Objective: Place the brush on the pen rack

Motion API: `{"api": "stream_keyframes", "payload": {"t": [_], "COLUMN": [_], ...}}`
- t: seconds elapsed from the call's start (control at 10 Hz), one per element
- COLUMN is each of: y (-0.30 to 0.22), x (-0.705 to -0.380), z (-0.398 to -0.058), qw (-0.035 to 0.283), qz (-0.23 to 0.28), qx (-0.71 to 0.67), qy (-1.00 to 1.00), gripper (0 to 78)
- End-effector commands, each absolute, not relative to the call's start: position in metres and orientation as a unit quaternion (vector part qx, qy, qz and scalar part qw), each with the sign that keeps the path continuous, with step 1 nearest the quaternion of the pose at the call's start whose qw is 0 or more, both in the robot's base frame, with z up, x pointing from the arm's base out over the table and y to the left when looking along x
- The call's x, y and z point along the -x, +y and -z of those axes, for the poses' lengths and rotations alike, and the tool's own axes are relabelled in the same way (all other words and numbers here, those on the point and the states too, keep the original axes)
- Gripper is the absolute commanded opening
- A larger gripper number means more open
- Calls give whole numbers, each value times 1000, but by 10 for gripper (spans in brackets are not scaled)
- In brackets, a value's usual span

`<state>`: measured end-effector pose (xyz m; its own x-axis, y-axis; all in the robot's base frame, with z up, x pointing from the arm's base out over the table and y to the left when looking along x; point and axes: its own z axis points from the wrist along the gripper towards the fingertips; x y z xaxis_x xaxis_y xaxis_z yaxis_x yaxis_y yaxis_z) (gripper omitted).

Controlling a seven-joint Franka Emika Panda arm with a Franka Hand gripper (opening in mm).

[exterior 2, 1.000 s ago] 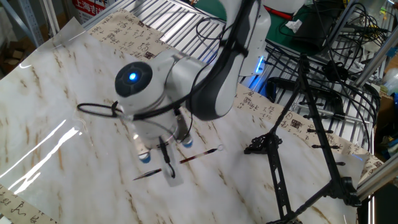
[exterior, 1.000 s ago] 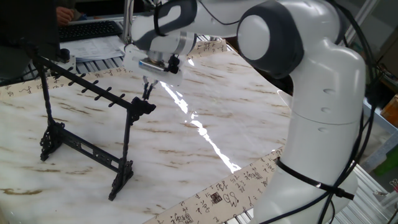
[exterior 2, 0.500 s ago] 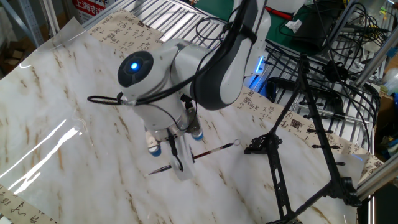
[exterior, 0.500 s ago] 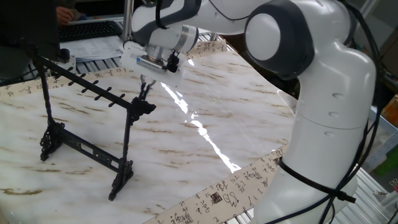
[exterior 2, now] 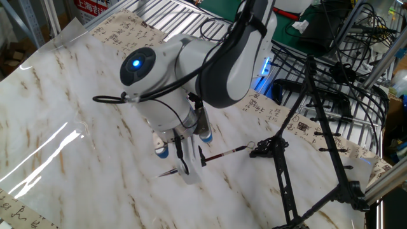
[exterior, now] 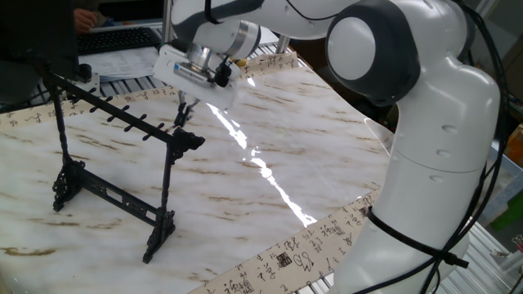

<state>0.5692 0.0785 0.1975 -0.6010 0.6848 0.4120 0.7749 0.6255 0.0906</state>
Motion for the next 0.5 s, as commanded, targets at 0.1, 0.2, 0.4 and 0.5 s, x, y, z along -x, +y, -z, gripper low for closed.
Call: {"api": "stream_keyframes", "payload": {"t": [0.1,0.2,0.4,0.5], "y": [86,88,94,97], "x": [-573,-573,-578,-580], "z": [-210,-212,-225,-229], "qw": [180,182,195,199], "qz": [129,130,141,145], "qx": [422,424,440,445], "qy": [-879,-878,-865,-861], "gripper": [12,12,12,12]}}
